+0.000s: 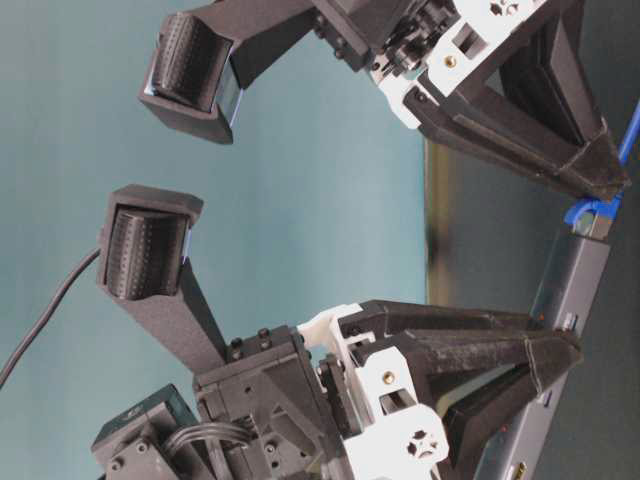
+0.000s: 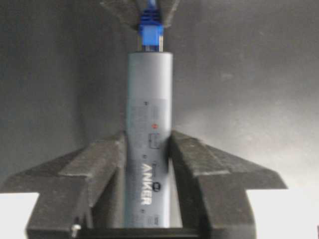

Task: Insert the LAN cable into the hub.

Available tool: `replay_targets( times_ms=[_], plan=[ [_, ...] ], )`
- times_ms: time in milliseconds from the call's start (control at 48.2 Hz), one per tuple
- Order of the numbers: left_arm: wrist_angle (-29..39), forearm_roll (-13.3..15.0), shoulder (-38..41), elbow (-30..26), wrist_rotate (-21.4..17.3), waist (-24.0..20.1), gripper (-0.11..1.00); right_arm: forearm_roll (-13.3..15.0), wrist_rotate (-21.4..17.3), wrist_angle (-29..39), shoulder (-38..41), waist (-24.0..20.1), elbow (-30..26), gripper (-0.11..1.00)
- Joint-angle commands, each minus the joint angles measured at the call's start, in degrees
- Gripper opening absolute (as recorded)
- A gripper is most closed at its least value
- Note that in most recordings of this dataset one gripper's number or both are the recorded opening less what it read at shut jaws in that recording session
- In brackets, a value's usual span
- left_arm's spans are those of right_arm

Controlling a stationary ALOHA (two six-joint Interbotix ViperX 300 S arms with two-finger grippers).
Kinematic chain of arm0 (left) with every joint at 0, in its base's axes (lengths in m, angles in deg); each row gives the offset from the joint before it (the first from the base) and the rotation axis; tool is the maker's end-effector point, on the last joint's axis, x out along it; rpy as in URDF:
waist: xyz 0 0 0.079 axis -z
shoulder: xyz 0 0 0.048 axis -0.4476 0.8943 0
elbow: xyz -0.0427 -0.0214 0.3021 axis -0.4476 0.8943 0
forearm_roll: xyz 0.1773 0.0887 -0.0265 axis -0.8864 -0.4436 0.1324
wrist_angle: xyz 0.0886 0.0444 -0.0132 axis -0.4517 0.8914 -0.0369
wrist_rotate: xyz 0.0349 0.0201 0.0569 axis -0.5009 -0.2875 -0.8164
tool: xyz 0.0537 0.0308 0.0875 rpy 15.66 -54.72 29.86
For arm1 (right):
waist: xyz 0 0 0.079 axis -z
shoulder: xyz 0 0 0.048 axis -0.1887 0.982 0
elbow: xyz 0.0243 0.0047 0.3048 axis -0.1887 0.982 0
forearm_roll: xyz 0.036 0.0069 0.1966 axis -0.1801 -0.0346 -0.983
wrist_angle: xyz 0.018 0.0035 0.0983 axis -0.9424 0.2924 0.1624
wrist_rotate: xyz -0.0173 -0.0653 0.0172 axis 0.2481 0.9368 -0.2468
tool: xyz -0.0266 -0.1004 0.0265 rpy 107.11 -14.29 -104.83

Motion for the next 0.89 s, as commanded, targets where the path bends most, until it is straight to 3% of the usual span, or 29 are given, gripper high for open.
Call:
replay_targets(
  times_ms=[0,436,602,685,726,871],
  plan=[
    [-1.76,-0.09,-1.23,0.00,-0.09,-0.18,0.28,0.09,0.26,-2.37,-1.85,0.44,-0.70,0.13],
    [-7.21,-0.09,-2.81,3.96,0.44,-1.05,0.28,0.09,0.09,-3.34,-2.72,0.53,1.49,0.15],
    [-7.65,-0.18,-2.11,4.83,0.53,-1.14,0.28,-0.09,-0.44,-2.72,-2.90,0.26,1.85,0.62],
    [-7.47,-0.09,-2.20,5.45,0.35,-1.32,0.28,-0.18,-0.44,-2.64,-3.34,-0.26,2.29,0.81],
    [-7.47,-0.18,-2.20,5.80,0.53,-1.58,0.28,-0.18,-0.44,-2.64,-3.52,-0.35,2.72,0.85],
    [-7.47,-0.18,-2.37,7.91,0.88,-2.20,0.28,-0.62,-0.53,-2.64,-5.54,-0.18,5.36,0.82]
  ],
)
